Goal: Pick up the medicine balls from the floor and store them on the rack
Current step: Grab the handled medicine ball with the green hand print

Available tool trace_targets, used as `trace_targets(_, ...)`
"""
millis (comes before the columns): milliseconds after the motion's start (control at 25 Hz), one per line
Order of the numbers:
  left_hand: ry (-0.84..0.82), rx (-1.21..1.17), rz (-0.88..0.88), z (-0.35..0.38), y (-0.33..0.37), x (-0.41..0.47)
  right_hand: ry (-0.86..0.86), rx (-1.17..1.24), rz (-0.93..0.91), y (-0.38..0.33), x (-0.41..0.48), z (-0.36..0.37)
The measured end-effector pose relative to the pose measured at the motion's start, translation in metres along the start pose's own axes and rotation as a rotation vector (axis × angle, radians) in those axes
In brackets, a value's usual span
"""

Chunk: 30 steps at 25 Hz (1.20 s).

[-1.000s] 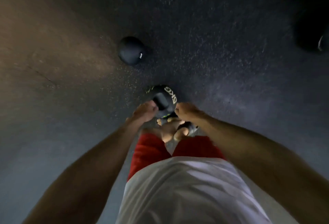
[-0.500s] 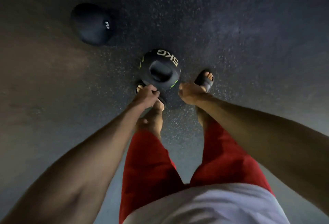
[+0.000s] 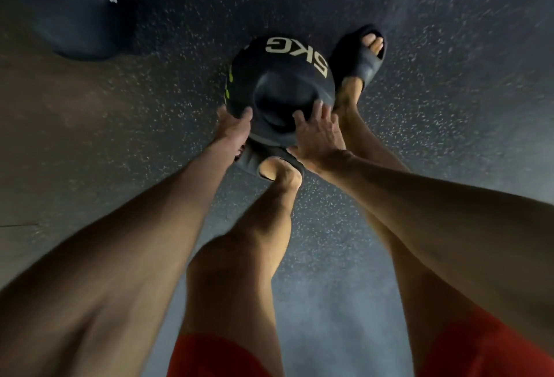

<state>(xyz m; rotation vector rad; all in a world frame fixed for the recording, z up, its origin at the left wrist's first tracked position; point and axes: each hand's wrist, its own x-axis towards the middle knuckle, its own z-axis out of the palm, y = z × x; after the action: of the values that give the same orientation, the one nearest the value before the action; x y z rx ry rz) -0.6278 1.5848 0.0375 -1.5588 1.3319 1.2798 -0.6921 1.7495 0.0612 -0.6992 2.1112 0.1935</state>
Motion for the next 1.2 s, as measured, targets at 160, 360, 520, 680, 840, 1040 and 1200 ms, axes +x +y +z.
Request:
trace_targets(160, 0.007, -0.203, -0.062, 0.017, 0.017, 0.022, 0.163, -0.118, -0.07, 0.013, 0.019, 0.01)
trace_targets(360, 0.171, -0.141, 0.054, 0.014, 0.034, 0.028, 0.157, -0.068, -0.166, 0.024, 0.038, -0.008)
trace_targets(520, 0.294, -0.164, 0.29, -0.019, 0.104, 0.043, 0.308, 0.137, -0.091, 0.019, 0.068, -0.049)
trace_targets(680, 0.341, 0.049, 0.582, -0.024, 0.166, 0.025, 0.324, 0.377, 0.205, 0.021, 0.134, -0.111)
trace_targets(840, 0.234, 0.493, 0.718, -0.011, 0.174, 0.025, 0.237, 0.739, 0.368, 0.054, 0.194, -0.179)
trace_targets(1040, 0.309, 0.44, 0.668, -0.018, 0.295, 0.057, 0.338, 0.619, 0.059, 0.069, 0.17, -0.177)
trace_targets(1200, 0.389, 0.296, 0.742, -0.017, 0.357, 0.055, 0.279, 0.657, 0.055, 0.074, 0.187, -0.189)
